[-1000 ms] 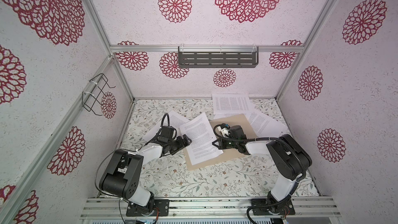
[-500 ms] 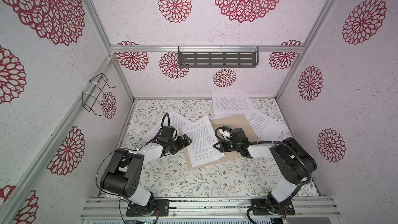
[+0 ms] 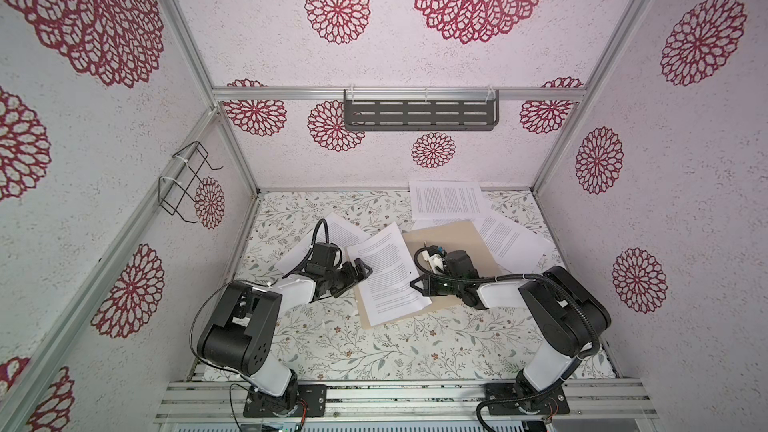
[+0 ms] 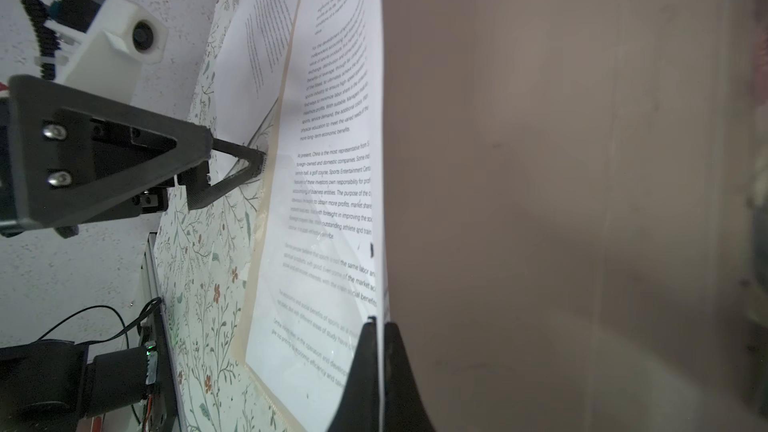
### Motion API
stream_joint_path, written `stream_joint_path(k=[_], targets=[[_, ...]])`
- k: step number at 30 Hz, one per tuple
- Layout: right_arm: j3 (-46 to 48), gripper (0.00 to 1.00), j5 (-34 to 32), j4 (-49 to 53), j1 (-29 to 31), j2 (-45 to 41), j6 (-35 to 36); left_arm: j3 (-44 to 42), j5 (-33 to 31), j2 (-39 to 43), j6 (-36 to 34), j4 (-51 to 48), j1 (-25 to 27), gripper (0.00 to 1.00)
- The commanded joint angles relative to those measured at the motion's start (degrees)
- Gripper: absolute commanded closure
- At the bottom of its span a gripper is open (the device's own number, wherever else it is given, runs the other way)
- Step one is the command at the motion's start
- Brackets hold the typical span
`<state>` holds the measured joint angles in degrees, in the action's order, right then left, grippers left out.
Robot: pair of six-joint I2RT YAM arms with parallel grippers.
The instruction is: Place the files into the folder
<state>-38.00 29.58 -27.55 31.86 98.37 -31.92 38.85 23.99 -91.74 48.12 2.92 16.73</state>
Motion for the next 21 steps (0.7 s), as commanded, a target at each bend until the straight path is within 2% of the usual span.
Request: stream_joint_path(k=[1,10,16,21], targets=[[0.5,1.00,-1.2,-3.7,0.5,0.3,-3.1,-1.2,0.3,-0.8,0.5,1.3,0.1,0.03],[3.8,1.00,-5.7,-8.1,1.2,0.1,-9.2,-1.9,0.1,-1.2,1.1,2.5,0.8,0.03],[2.5,1.00,-8.1,-5.5,1.3,-0.6,-9.0,-2.2,0.2,-1.3,1.1,2.8,0.9,0.03],[0.9,1.00,-7.4,-5.8,1.9,0.8,-9.3,-2.4,0.1,-1.1,0.9,2.8,0.9,0.03]])
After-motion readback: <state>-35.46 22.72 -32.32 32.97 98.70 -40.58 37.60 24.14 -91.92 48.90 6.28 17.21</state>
